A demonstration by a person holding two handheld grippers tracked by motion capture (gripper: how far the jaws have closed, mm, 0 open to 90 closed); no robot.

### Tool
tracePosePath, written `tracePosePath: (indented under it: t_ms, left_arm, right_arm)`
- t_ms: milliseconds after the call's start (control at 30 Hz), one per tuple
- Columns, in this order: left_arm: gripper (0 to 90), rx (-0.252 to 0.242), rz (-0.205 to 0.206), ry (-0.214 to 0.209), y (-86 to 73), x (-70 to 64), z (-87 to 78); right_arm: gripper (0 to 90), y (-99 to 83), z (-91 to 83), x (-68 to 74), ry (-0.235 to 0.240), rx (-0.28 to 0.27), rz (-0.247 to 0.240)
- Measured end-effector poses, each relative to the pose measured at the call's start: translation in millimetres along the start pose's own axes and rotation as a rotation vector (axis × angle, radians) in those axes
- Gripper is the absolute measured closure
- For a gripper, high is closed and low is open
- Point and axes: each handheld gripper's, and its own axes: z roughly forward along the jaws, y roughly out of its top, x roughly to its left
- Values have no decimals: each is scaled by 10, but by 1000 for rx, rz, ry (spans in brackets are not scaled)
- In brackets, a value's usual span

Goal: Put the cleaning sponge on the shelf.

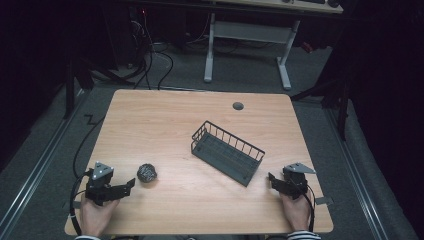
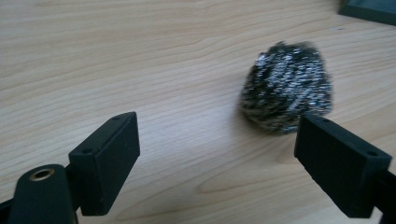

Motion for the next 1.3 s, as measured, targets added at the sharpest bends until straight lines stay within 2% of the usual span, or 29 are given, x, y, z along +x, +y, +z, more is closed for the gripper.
tracePosePath:
  t_ms: [100,300,433,533,800,900,967,1033,1200,1300]
  left_arm:
    - [144,-1,28,-17,16,-109,-23]
    - [123,31,87,-48,62,-302,40]
    - [72,73,101,-81,141,-346,158]
    - [74,77,110,-86,192,-366,226]
    - [92,128,129,-52,296,-387,453]
    - [109,130,137,-36,304,-392,492]
    - [153,106,144,-16,303,-394,499]
    - [158,106,134,-28,308,-387,511]
    - [172,127,144,-21,310,-398,535]
    - [212,122,150,-24,311,-407,530]
  right_arm:
    - [372,0,0,0,0,0,0]
    - [372,0,-1,2,-1,0,1]
    - [371,-1,-1,3,-1,0,1]
    - [371,-1,-1,3,-1,0,1]
    - [371,-1,-1,2,-1,0,2]
    - [370,-1,0,1,0,0,1]
    - [370,-1,0,2,0,0,1]
    - [370,-1,0,2,0,0,2]
    - [370,-1,0,2,0,0,2]
    - [369,-1,-1,2,0,0,1]
